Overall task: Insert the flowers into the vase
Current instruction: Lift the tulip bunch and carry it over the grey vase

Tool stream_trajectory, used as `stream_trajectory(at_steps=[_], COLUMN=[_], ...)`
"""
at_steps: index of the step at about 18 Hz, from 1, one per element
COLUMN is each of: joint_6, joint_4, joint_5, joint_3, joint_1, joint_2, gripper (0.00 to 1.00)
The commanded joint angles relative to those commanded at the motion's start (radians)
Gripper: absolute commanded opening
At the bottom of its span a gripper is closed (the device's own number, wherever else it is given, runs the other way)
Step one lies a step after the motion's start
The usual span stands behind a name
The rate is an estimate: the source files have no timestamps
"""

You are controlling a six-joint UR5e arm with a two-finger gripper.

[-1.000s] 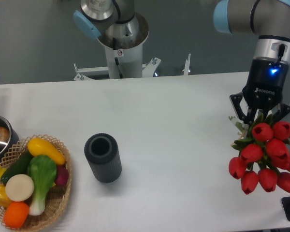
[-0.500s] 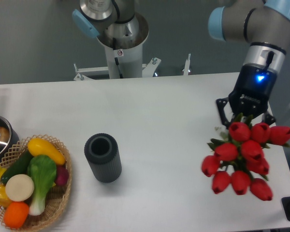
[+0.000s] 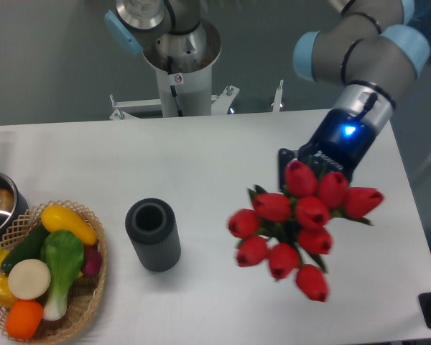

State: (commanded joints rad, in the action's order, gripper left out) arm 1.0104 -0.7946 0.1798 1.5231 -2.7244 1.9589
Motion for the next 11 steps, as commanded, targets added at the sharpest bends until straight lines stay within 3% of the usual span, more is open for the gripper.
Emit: stream_trajectory(at_steps=[3,11], joint_6=[0.137,0.264], joint_4=[0.0,0.0], joint_5=[-0.12,-0.194], joint_3=[0.093,0.242], joint_1=[0.025,0.068], joint_2=[-0.018,-0.11], gripper=[0.1,0.09])
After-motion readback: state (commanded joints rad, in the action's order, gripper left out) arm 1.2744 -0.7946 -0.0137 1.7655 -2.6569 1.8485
